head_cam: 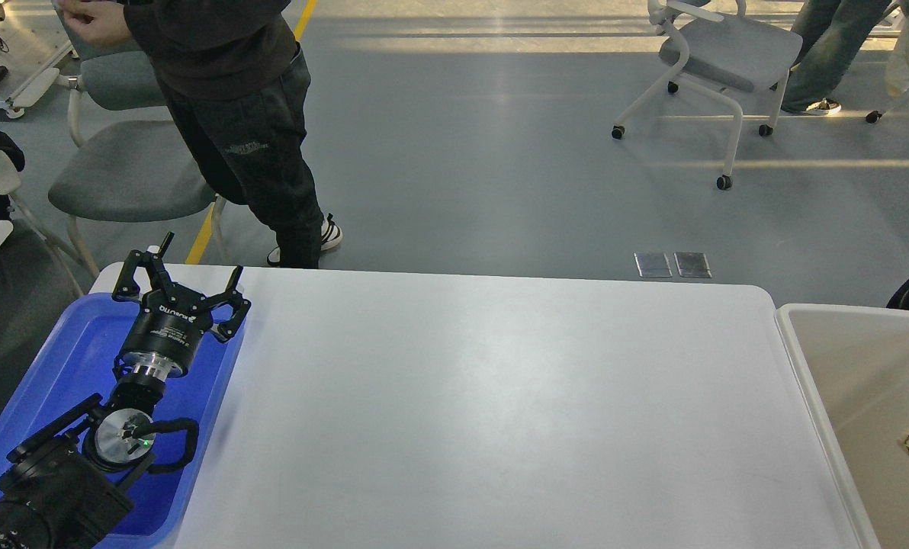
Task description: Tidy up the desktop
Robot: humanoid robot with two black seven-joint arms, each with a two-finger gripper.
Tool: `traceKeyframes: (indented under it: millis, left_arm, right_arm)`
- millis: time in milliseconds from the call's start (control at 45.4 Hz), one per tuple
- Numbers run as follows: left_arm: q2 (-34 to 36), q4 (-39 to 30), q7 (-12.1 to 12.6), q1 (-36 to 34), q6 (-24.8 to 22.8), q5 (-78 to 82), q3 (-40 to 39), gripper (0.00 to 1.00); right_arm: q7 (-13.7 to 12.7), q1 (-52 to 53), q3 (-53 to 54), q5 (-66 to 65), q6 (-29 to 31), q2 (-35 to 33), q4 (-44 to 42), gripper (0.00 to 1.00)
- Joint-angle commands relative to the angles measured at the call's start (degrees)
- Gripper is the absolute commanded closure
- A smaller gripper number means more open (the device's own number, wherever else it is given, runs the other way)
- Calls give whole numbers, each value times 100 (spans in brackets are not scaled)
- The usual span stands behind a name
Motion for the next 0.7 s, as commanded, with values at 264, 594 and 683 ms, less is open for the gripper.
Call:
traceKeyframes:
  millis: [264, 594, 683]
  left_arm:
    - [0, 9, 0, 9, 18, -16, -12, 0]
    - [0, 0, 0, 9, 35, -24, -12, 0]
    - [0, 0, 0, 9, 35, -24, -12, 0]
  right_arm:
    - [-11, 220, 240, 7, -90, -33, -14, 15]
    - [-11, 378, 494, 16, 15, -50, 109, 15]
    - [-11, 387, 1082, -36, 41, -313, 398, 14]
